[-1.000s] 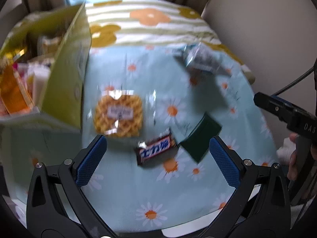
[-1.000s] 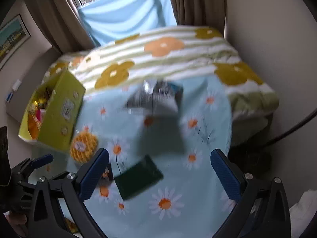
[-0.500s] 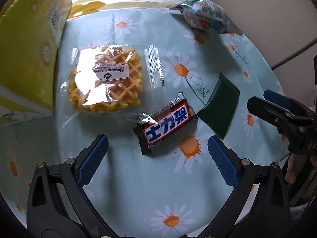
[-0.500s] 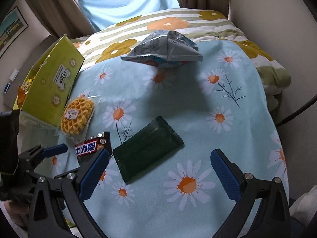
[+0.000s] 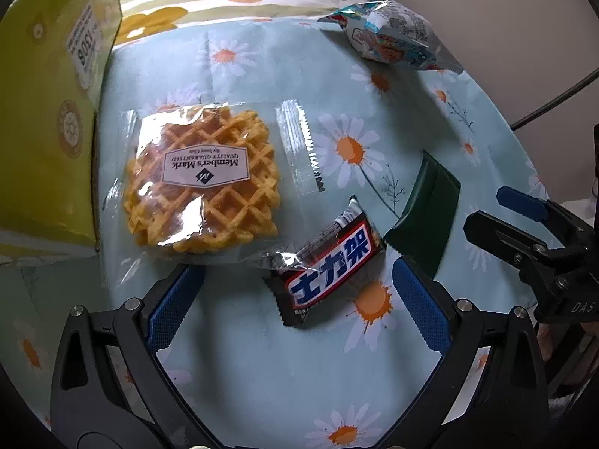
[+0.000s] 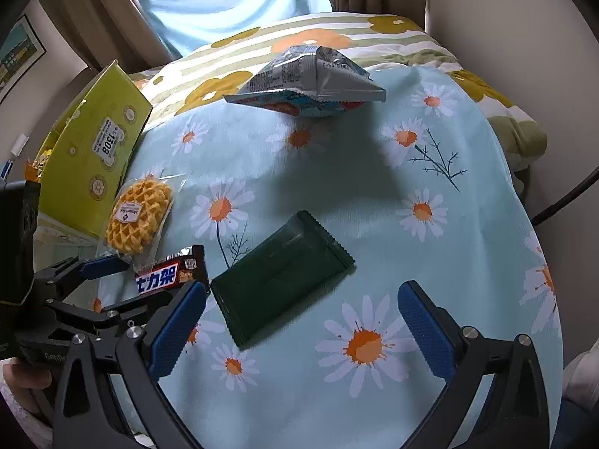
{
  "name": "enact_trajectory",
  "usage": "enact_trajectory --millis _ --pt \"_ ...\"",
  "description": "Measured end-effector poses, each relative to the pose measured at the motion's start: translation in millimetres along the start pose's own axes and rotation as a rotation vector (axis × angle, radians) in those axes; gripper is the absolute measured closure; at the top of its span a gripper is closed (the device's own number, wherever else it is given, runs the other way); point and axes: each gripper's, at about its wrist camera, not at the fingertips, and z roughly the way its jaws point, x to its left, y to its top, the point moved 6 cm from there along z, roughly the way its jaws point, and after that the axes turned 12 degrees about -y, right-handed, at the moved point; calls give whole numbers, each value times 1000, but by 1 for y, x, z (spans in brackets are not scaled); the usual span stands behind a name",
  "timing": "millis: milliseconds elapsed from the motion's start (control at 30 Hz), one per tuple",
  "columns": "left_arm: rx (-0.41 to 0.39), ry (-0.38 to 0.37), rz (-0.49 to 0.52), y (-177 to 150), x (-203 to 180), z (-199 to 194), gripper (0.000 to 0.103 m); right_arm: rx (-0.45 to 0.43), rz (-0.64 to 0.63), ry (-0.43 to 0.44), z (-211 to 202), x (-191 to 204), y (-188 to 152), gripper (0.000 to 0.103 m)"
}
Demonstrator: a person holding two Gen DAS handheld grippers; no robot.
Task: Organize snacks
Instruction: 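Grasp the chocolate bar with the left tool while the right tool approaches the green pack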
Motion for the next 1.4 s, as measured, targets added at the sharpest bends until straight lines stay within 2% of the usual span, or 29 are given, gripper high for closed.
enact_trajectory --millis 333,400,433,500,633,700,800,933,1067,1367,1400 --pt "33 -58 121 -3 -20 5 5 3 16 -1 3 -1 2 1" --pt "44 -71 137 -1 -22 7 13 6 19 -3 4 -2 1 1" --pt "50 -65 151 0 -23 8 15 9 21 -6 5 -3 0 1" --pt "67 -66 187 3 -26 10 28 14 26 -8 6 -4 -1 1" --pt "127 -39 266 2 -28 13 32 19 30 -9 8 -4 -2 1" --pt "151 -36 292 0 -29 12 38 21 33 -7 8 -4 -2 1" --pt "179 -56 299 -4 -32 11 39 19 36 -3 8 -4 -2 1" --pt "206 -133 287 -9 -38 8 40 18 38 -9 7 -2 -1 1" --pt "203 -154 291 -10 -42 9 40 25 46 -28 9 -3 -2 1" --pt "208 -110 351 -1 -47 17 40 88 118 -72 17 -7 -4 1" --pt "216 -99 367 -2 -47 18 42 91 121 -79 17 -7 -4 1"
